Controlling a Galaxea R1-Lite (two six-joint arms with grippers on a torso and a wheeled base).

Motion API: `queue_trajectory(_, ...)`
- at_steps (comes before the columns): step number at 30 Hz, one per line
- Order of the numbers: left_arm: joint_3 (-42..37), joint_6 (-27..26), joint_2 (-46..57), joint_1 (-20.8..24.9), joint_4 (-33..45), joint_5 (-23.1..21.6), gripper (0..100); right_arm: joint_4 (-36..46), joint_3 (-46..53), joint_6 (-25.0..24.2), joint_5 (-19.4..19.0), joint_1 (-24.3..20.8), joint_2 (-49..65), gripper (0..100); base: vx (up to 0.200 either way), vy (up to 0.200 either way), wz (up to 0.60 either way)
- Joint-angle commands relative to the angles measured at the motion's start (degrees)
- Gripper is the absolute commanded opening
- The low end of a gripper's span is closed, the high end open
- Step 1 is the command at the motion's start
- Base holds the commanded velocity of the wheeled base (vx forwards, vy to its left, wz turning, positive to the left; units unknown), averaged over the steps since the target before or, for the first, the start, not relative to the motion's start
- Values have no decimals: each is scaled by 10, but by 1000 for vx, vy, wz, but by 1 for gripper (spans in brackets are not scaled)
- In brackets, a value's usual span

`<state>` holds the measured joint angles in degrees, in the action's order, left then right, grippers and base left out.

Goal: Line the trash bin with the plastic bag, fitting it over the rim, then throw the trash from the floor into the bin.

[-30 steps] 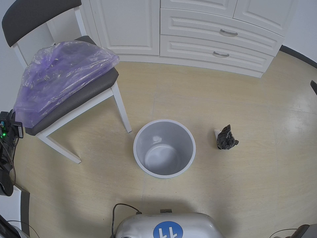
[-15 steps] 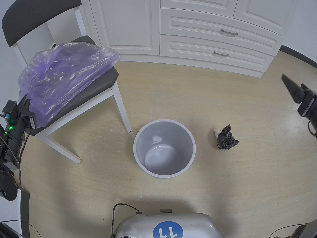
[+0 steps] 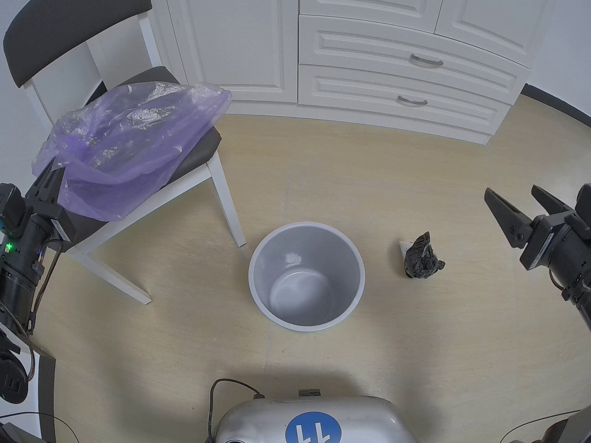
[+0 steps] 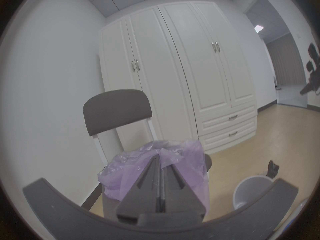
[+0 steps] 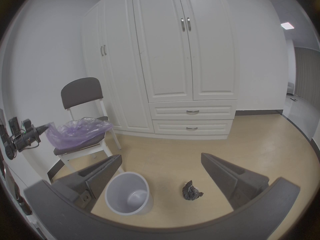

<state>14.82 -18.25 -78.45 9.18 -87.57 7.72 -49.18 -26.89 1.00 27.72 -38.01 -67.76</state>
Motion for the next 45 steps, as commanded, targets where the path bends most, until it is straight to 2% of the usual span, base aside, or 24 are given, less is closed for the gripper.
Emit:
queue_trajectory(1,5,1,29,26,0,3,0,-3,1,-4,2,-27,-15,100,0,0,0)
queue_trajectory(8,22,1,23,34,1,3,0,-4,-1,-22,1,-43,-54,100,0,0,0)
queue_trajectory(12,35,1,22,37,0,2,0,-36,2,-25,1,-45,-78,100,0,0,0)
queue_trajectory(17,35,-2,27,81,0,4,0,-74,3,-25,2,-47,-110,100,0,0,0)
queue_trajectory(18,35,-3,31,103,0,5,0,-94,5,-25,3,-56,-126,100,0,0,0)
queue_trajectory(21,35,-4,35,124,0,15,0,-111,8,-26,5,-66,-137,100,0,0,0)
queue_trajectory(23,35,-6,37,160,-1,34,0,-130,11,-27,6,-78,-157,100,0,0,0)
queue_trajectory(28,30,-6,37,218,-1,43,0,-157,11,-42,7,-88,-190,100,0,0,0)
queue_trajectory(32,29,-6,37,244,-1,52,0,-163,12,-43,7,-89,-200,100,0,0,0)
queue_trajectory(33,26,-6,37,270,-1,56,0,-167,12,-44,7,-90,-206,100,0,0,0)
queue_trajectory(38,13,-6,42,311,-1,56,0,-167,11,-53,3,-91,-208,100,0,0,0)
queue_trajectory(40,7,-5,43,341,-1,57,0,-167,11,-55,2,-91,-210,100,0,0,0)
queue_trajectory(45,3,1,42,367,-1,56,0,-160,11,-73,1,-102,-213,100,0,0,0)
